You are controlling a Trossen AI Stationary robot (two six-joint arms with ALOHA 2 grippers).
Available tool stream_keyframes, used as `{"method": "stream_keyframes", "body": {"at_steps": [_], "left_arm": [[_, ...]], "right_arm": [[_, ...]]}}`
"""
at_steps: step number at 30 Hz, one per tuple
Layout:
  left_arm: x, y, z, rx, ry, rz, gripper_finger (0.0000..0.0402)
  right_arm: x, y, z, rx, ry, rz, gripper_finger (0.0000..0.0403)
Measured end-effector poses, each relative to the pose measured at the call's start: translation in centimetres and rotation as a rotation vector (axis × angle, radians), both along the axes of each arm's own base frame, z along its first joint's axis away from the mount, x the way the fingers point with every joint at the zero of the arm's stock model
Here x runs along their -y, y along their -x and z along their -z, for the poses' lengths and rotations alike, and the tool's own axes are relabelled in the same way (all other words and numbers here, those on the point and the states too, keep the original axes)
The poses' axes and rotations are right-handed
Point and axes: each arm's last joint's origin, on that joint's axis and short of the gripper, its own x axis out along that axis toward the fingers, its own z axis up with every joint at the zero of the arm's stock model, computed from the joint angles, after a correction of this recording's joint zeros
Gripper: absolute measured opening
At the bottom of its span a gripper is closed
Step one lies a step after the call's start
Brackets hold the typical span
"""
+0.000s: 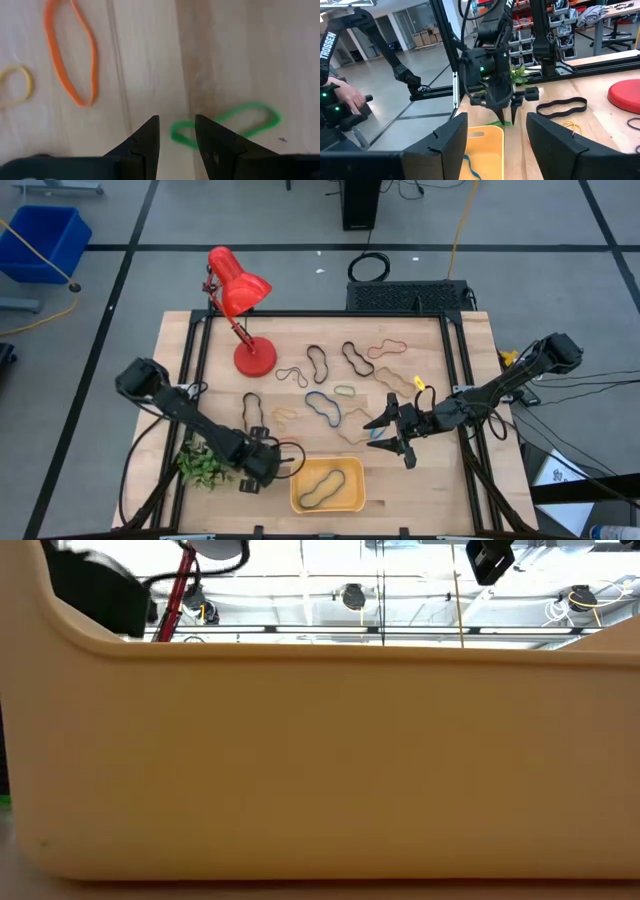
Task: Pick and place rubber bands into bin
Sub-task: Put the bottom green rubber band into the bin
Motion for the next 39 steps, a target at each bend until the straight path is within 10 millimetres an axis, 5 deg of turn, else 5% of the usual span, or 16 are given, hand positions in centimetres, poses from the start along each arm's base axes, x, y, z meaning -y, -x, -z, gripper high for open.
{"method": "stream_keyframes", "body": {"at_steps": [26,36,39], "left_arm": [[-0.03,0.3,0.66,-0.138,0.095,-0.04,0.0127],[-0.01,0.28,0.7,-0.138,0.1,-0.063,0.0013],[-0.02,0.31,0.55,-0.135,0.108,-0.085,0.001]], "right_arm": [[0.01,0.02,0.25,-0.024,0.016,0.0,0.0197],[0.01,0.02,0.25,-0.024,0.016,0.0,0.0196],[0.01,0.02,0.25,-0.024,0.016,0.0,0.0196]]}}
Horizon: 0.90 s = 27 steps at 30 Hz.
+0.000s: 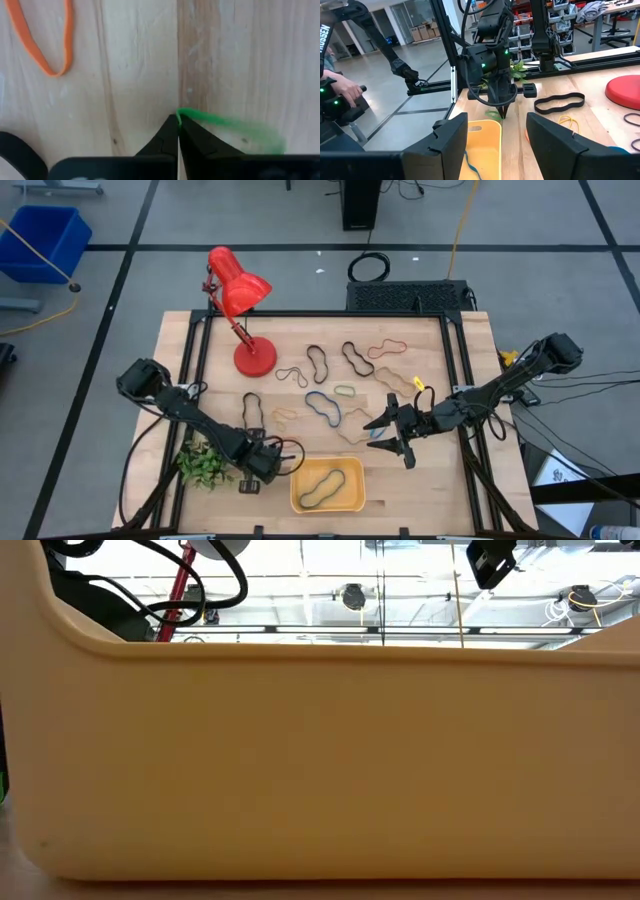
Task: Pick and place rubber bands into bin
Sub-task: Put the bottom green rubber band into the bin
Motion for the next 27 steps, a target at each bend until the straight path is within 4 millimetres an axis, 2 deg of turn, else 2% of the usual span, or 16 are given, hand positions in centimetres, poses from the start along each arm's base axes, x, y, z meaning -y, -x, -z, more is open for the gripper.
{"method": "stream_keyframes", "body": {"at_steps": [4,13,22,27], "left_arm": [[-0.1,0.3,-1.2,0.009,0.049,-0.007,0.0006],[-1.1,1.1,-7.2,0.238,0.19,-0.096,0.0004],[-1.1,-0.5,-13.2,0.796,0.33,-0.06,0.0005],[-0.8,-1.7,-14.7,1.034,0.32,-0.041,0.0004]], "right_arm": [[0.0,0.0,0.0,0.0,0.0,0.0,0.0196],[0.0,0.0,0.0,0.005,0.02,-0.002,0.0196],[0.0,0.0,0.0,0.009,0.024,-0.003,0.0196],[0.0,0.0,0.0,0.008,0.025,-0.003,0.0196]]}}
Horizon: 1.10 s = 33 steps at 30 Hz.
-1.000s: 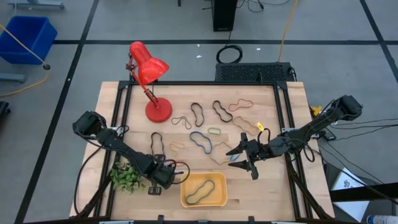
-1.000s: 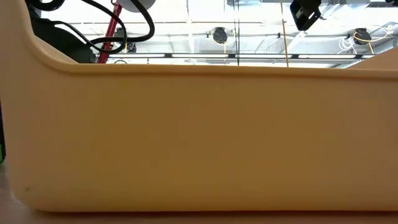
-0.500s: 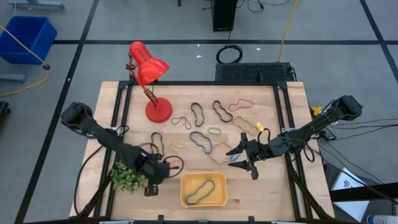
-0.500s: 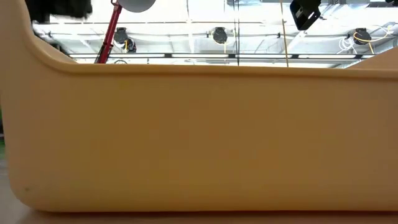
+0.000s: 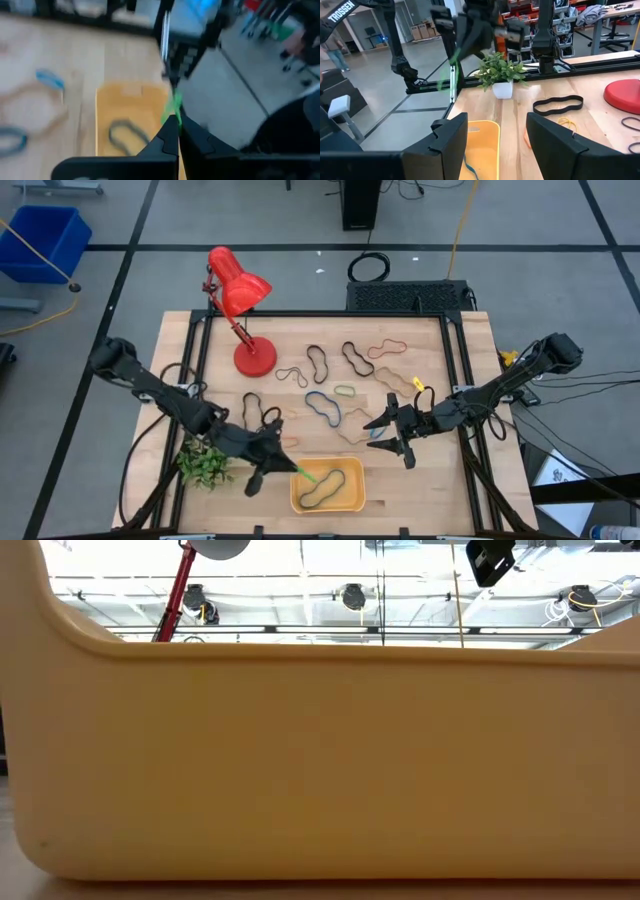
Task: Pick and place rubber bands into bin
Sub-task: Put the bottom green rubber band into the bin
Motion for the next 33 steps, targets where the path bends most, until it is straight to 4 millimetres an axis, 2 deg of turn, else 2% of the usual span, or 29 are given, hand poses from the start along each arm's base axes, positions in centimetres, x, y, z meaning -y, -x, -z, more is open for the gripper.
{"method": "stream_keyframes", "body": {"at_steps": [7,15,23,28,33], "left_arm": [[0.1,-2.3,2.0,0.042,-0.088,-0.069,0.0004],[0.8,-4.5,7.3,-0.125,-0.104,-0.111,0.0004],[1.7,-5.6,11.7,-0.285,-0.024,-0.095,0.0006],[2.0,-5.7,12.9,-0.336,0.005,-0.078,0.0004],[2.0,-5.8,13.1,-0.359,0.033,-0.093,0.0023]], "right_arm": [[0.0,0.0,0.0,0.003,0.015,-0.002,0.0196],[0.0,0.0,0.1,-0.01,0.021,-0.002,0.0196],[0.0,0.1,0.6,-0.056,0.045,-0.003,0.0196],[0.0,0.1,0.6,-0.053,0.044,-0.003,0.0196],[0.0,0.1,0.6,-0.053,0.043,-0.005,0.0196]]}}
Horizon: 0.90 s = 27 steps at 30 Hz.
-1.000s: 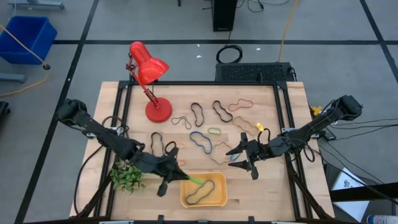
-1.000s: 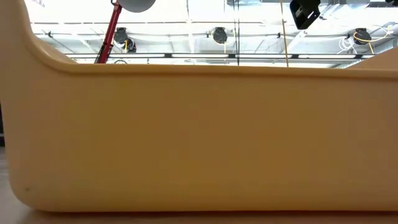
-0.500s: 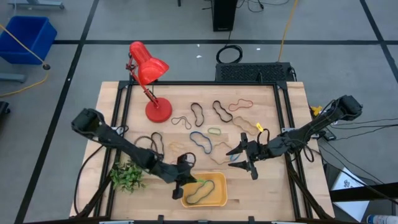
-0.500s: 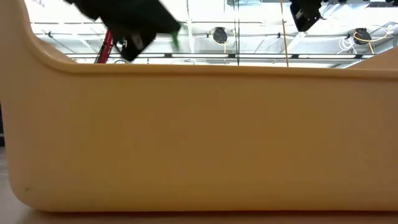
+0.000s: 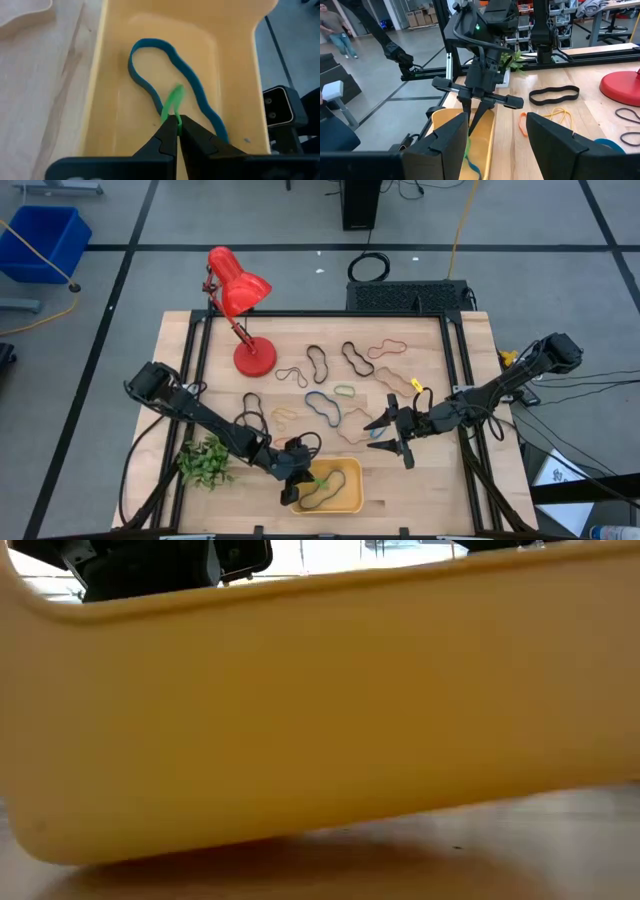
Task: Pick and place rubber bands into bin
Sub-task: Put the bottom green rubber band into the bin
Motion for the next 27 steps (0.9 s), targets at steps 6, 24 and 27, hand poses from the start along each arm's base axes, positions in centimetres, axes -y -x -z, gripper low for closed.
{"method": "stream_keyframes", "body": {"at_steps": [6,24,27], "left_arm": [[0.0,0.0,-0.3,0.015,0.013,-0.003,0.0028],[-0.3,-0.9,-1.2,0.087,0.121,0.062,0.003],[-0.5,-1.0,-1.2,0.08,0.133,0.068,0.0031]], "right_arm": [[0.0,0.0,0.0,0.0,0.0,-0.001,0.0196],[0.0,0.0,0.0,0.001,-0.001,-0.001,0.0196],[0.0,0.0,0.0,0.001,-0.001,-0.001,0.0196]]}}
